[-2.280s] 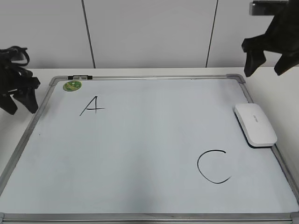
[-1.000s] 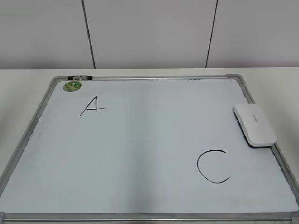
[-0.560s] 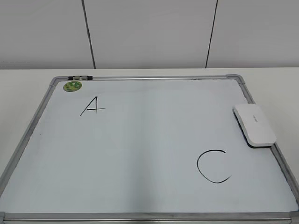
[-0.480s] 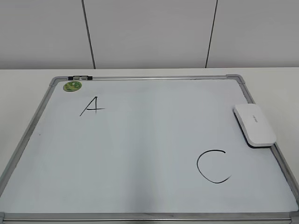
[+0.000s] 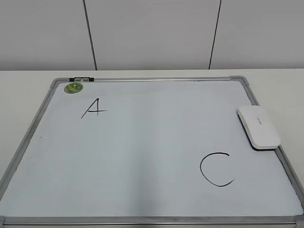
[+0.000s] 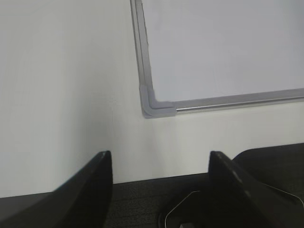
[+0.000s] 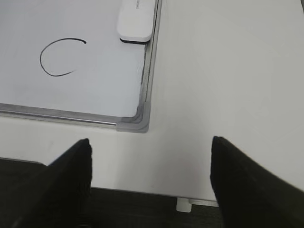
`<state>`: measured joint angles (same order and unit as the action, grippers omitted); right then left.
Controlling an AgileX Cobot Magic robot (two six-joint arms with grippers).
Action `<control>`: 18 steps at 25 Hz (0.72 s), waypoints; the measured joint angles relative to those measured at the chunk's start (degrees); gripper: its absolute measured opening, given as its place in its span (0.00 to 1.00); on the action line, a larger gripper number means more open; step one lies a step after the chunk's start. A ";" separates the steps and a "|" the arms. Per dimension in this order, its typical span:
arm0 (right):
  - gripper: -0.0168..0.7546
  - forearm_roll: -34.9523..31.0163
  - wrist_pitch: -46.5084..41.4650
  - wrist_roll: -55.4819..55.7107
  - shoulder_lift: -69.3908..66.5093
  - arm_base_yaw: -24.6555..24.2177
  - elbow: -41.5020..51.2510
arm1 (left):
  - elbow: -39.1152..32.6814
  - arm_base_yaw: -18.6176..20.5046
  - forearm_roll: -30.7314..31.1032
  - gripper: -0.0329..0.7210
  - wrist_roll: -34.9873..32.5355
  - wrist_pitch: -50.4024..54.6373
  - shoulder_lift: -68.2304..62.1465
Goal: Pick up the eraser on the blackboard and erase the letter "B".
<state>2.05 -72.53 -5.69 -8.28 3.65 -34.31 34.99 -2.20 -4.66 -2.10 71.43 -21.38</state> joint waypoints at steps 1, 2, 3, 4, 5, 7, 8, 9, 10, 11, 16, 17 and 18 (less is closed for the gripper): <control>0.79 0.12 0.42 0.00 0.28 0.00 1.32 | -1.30 0.00 0.00 0.65 0.00 -0.82 0.15; 0.79 0.12 0.91 0.00 0.39 0.00 2.26 | -2.30 0.00 0.04 0.65 0.10 -1.66 0.25; 0.79 0.22 1.46 0.00 0.39 0.00 2.99 | -3.14 0.00 0.04 0.65 0.03 -2.48 0.38; 0.79 0.20 2.29 0.00 0.39 0.00 3.48 | -3.48 0.00 0.15 0.65 0.03 -3.25 0.38; 0.79 0.20 3.06 0.00 0.39 0.00 3.62 | -3.57 0.00 0.15 0.65 0.03 -4.15 0.52; 0.79 0.20 5.26 0.00 0.39 0.00 4.49 | -3.88 0.00 0.39 0.65 0.03 -6.22 0.52; 0.79 0.20 6.05 0.00 0.39 0.00 4.94 | -4.30 0.00 0.52 0.65 0.03 -7.42 0.52; 0.79 0.20 6.46 0.00 0.39 0.00 5.19 | -4.62 0.00 0.60 0.65 0.03 -8.28 0.52; 0.79 0.20 6.84 0.00 0.39 0.00 5.43 | -5.15 0.00 0.75 0.65 0.03 -8.39 0.52; 0.79 0.20 6.82 0.00 0.39 0.00 5.43 | -5.50 0.00 0.88 0.65 0.03 -8.48 0.52; 0.79 0.20 7.09 0.00 0.39 0.00 5.43 | -5.62 0.00 1.11 0.64 0.03 -8.60 0.52; 0.79 0.20 7.09 0.00 0.39 0.00 5.43 | -5.62 0.00 1.21 0.64 0.03 -8.60 0.52; 0.79 0.20 7.09 0.00 0.39 0.00 5.43 | -5.62 0.00 1.21 0.64 0.03 -8.70 0.52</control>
<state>2.25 -65.43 -5.69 -7.89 3.65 -28.88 29.37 -2.20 -3.44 -2.07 62.73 -20.86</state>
